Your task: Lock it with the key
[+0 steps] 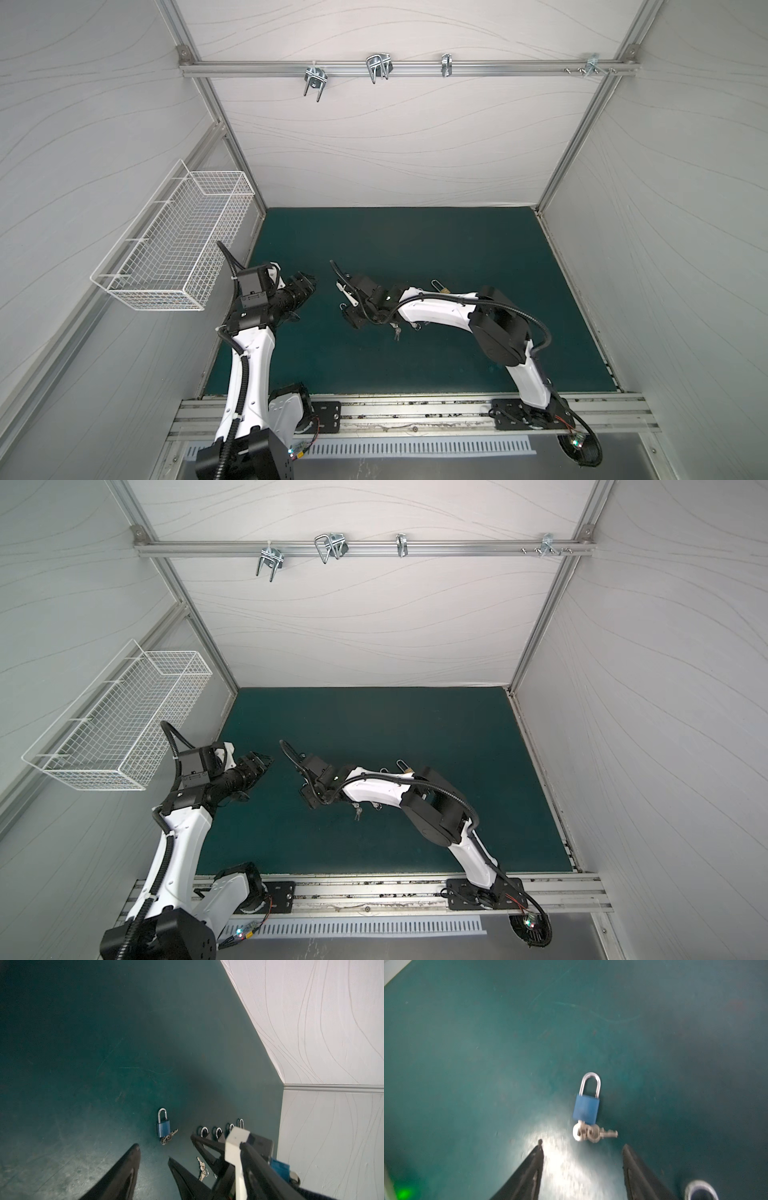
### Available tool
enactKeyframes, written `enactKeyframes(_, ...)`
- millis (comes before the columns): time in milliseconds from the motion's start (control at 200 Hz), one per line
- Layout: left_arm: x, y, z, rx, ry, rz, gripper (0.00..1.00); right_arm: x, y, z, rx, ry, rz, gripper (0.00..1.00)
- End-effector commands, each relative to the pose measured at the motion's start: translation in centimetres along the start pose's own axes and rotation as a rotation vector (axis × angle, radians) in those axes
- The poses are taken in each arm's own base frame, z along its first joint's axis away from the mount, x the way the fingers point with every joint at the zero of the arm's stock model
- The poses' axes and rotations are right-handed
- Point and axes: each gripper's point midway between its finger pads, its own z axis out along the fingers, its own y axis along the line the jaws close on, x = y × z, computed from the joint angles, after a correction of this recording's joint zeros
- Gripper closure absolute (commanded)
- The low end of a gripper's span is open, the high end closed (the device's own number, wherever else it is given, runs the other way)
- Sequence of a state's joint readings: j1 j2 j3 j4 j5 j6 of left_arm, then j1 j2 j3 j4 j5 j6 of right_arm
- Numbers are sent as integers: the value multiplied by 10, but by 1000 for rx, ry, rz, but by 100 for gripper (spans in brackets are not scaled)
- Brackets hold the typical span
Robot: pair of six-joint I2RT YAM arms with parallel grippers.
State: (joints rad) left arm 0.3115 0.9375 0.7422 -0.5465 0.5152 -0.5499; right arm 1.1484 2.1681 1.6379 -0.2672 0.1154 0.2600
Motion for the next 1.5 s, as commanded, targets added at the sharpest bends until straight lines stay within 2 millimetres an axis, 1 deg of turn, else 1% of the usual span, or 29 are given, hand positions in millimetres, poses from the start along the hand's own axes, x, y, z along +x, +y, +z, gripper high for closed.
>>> enactKeyframes(0, 3, -3, -3, 25, 11, 15, 24, 7, -9, 15, 31, 74, -20, 39)
enactKeyframes(70, 2, -4, -3, 30, 9, 16, 24, 12, -11, 26, 31, 117, -29, 40)
enactKeyframes(90, 2, -4, -3, 30, 9, 16, 24, 10, -11, 27, 30, 121, -31, 40)
enactKeyframes(95, 2, -4, -3, 29, 7, 16, 24, 7, -10, 26, 28, 116, -31, 40)
enactKeyframes(100, 2, -4, -3, 30, 7, 17, 24, 11, -11, 29, 30, 126, -33, 40)
enactKeyframes(115, 2, -4, -3, 29, 7, 16, 24, 12, -11, 31, 27, 134, -37, 40)
enactKeyframes(160, 1, -4, -3, 29, 6, 16, 24, 11, -9, 35, 26, 146, -48, 40)
enactKeyframes(170, 1, -4, -3, 28, 6, 16, 24, 14, -10, 37, 28, 156, -51, 40)
enactKeyframes(220, 1, -4, -2, 30, 7, 15, 24, 14, -10, 41, 32, 171, -57, 41)
enactKeyframes(330, 1, -4, -1, 36, 9, 6, 25, 13, -14, 47, 55, 191, -67, 42)
enactKeyframes(460, -1, -5, -1, 39, 6, 7, 25, 18, -19, 50, 71, 209, -69, 45)
enactKeyframes(675, -4, -8, 0, 43, 6, 7, 26, 32, -22, 56, 80, 253, -74, 54)
enactKeyframes(805, -4, -8, 0, 42, 6, 5, 26, 41, -24, 55, 87, 279, -81, 62)
enactKeyframes(865, -4, -8, 0, 44, 10, 2, 26, 43, -24, 54, 86, 283, -82, 68)
enactKeyframes(970, -5, -10, 0, 52, 11, -1, 26, 43, -23, 49, 77, 280, -80, 73)
enactKeyframes(1100, -6, -15, -3, 62, 8, 8, 26, 34, -15, 33, 35, 250, -87, 78)
enactKeyframes(1150, -7, -18, -5, 73, 10, 16, 26, 28, -10, 22, 5, 218, -90, 79)
enactKeyframes(1195, -7, -22, -5, 93, 16, 21, 26, 18, -1, 8, -44, 178, -97, 79)
enactKeyframes(1205, -7, -24, -5, 98, 16, 22, 26, 19, 1, 7, -54, 175, -99, 79)
enactKeyframes(1255, -7, -29, -6, 124, 24, 26, 26, 8, 9, -12, -101, 121, -115, 79)
enactKeyframes(1285, -6, -32, -6, 143, 32, 30, 26, 5, 16, -22, -140, 95, -123, 80)
enactKeyframes(1350, -4, -42, -7, 195, 49, 45, 26, -6, 26, -50, -205, 22, -134, 81)
enactKeyframes(1400, -1, -49, -7, 223, 64, 62, 26, -8, 33, -70, -268, -18, -142, 82)
enactKeyframes(1495, 7, -67, -10, 286, 91, 120, 27, -11, 33, -103, -335, -92, -132, 85)
